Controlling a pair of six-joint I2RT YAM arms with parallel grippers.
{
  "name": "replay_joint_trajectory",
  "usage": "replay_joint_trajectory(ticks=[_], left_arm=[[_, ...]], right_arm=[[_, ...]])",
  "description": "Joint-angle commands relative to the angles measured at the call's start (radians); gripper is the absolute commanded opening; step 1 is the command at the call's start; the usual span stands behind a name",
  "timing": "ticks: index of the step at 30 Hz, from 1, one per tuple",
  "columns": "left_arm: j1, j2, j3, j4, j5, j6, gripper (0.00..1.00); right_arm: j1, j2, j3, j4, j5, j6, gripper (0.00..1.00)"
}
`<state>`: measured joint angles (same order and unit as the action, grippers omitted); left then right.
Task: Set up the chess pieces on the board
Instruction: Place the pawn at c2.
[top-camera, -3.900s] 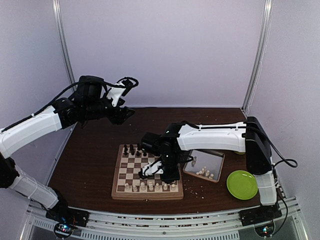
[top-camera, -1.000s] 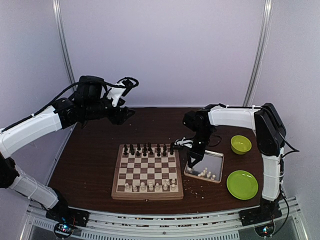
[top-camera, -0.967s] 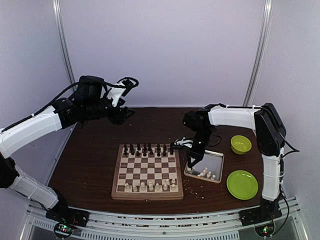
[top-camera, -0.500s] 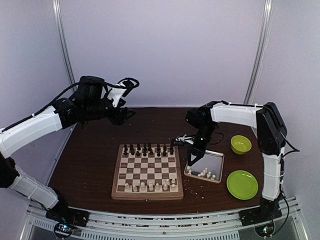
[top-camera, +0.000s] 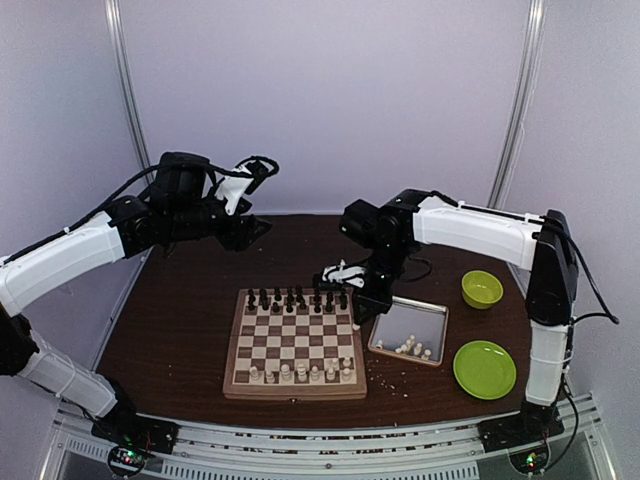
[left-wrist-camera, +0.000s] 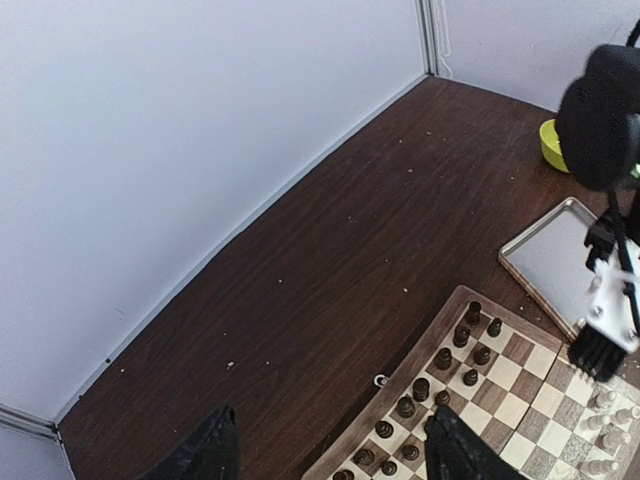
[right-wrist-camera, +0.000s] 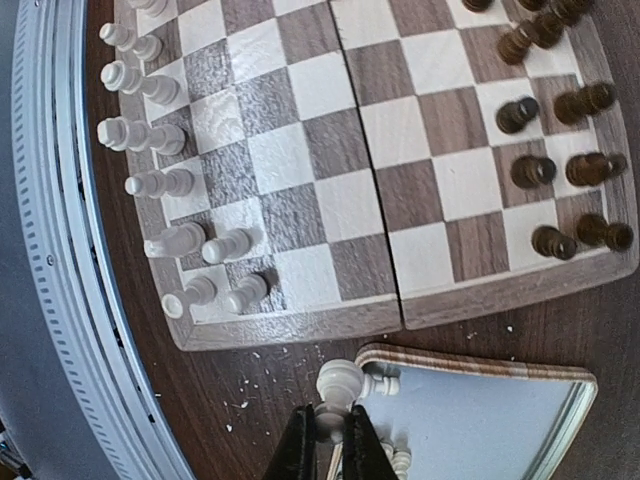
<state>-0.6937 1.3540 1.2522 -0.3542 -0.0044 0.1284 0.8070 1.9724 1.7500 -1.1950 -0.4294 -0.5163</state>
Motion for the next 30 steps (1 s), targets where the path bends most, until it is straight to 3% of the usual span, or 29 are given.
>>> replay_joint_trajectory(ticks=[1,18,30], left_arm=[[-0.004,-0.005,0.029,0.020,-0.014,-0.002,0.65],[-0.004,-0.032,0.029,0.020,-0.025,0.005,0.65],[-0.005,-0.040,0.027,0.021,-0.028,0.008,0.65]], right_arm=[[0.105,0.017,0.048,-0.006,0.167,0.003,0.03],[0.274,0.286,0.408,-0.128,0.210,-0.014,0.04],[0.311,0.340,0.418,-0.164,0.224,-0.030,0.05]])
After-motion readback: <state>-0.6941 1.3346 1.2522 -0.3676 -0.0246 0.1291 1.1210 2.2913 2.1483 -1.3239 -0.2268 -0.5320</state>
